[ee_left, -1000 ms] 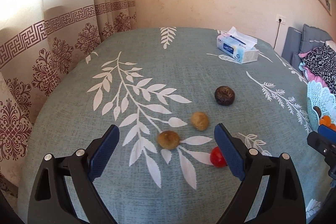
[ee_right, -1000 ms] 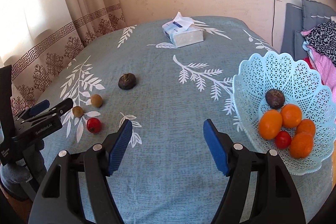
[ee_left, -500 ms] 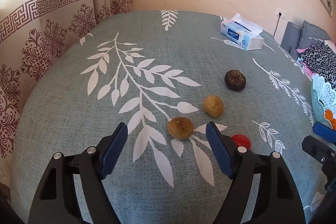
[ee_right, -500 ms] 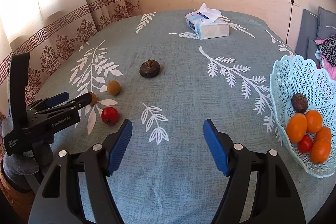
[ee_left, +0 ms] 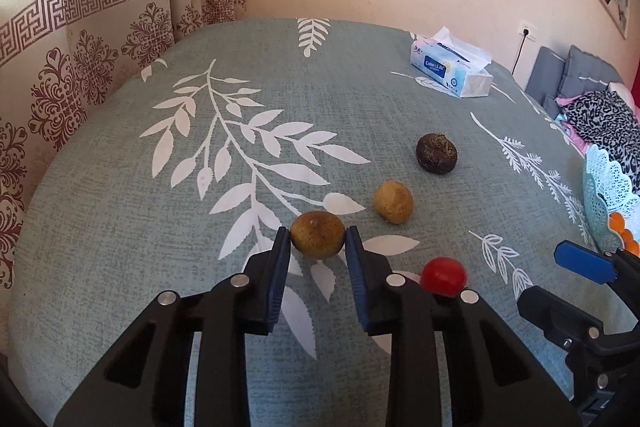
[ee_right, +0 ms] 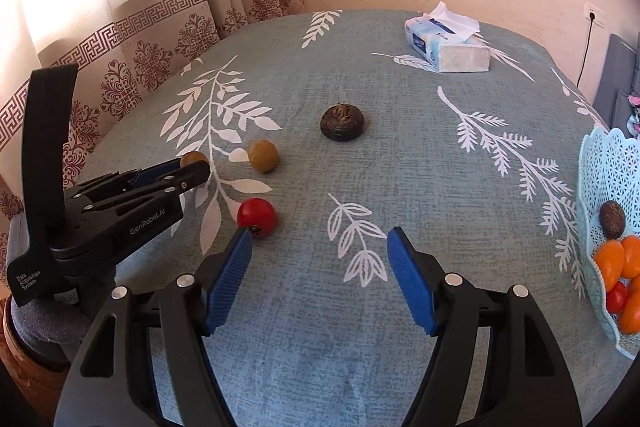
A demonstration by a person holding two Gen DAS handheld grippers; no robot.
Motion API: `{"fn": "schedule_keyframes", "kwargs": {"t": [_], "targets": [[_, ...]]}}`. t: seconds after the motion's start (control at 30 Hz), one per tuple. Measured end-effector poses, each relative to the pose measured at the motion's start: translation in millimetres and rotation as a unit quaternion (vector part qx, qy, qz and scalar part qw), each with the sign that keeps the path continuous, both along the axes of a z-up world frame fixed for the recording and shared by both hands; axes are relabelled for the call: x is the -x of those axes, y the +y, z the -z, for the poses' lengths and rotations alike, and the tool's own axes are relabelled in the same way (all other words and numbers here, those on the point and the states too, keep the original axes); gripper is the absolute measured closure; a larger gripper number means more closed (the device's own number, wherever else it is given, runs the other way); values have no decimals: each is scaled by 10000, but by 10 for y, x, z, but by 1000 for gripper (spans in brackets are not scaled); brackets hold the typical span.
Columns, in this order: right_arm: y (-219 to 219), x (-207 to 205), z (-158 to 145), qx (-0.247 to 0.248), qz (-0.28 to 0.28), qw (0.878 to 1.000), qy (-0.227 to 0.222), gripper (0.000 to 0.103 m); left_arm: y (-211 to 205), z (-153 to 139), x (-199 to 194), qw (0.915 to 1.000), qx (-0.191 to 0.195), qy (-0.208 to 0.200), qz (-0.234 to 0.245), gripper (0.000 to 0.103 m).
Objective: Organize fruits
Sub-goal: 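Grasp the light brown round fruit with the left tool while the right grasps the red tomato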
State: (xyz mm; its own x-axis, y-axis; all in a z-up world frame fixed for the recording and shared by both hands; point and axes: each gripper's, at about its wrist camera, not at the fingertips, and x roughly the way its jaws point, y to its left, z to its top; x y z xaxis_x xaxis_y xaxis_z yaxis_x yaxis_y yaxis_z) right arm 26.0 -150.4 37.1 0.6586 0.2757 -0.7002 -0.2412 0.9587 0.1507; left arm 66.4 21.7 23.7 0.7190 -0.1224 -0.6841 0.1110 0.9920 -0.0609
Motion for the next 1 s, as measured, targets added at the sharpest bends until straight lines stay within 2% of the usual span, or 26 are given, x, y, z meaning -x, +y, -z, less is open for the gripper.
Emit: {"fn": "schedule_keyframes", "kwargs": {"t": [0.2, 0.33, 0.4, 0.67, 1.0], "targets": [[232, -143, 76, 41, -335, 9993, 155, 33, 88, -31, 14, 9995, -59, -113, -301, 74], [375, -252, 145, 126, -535, 9981, 267, 47, 139, -29, 3, 9991, -39, -95, -408, 74], [423, -315, 186, 132, -590, 9975, 361, 57, 144, -26, -1, 9991, -33, -87, -423, 74], [490, -379, 258, 202, -651, 9968, 422, 74, 145, 0, -12, 9990, -48, -38, -441, 74], [225, -218, 101, 58, -311, 9993, 217, 74, 140, -6, -4, 9991, -54, -52, -426, 74]]}}
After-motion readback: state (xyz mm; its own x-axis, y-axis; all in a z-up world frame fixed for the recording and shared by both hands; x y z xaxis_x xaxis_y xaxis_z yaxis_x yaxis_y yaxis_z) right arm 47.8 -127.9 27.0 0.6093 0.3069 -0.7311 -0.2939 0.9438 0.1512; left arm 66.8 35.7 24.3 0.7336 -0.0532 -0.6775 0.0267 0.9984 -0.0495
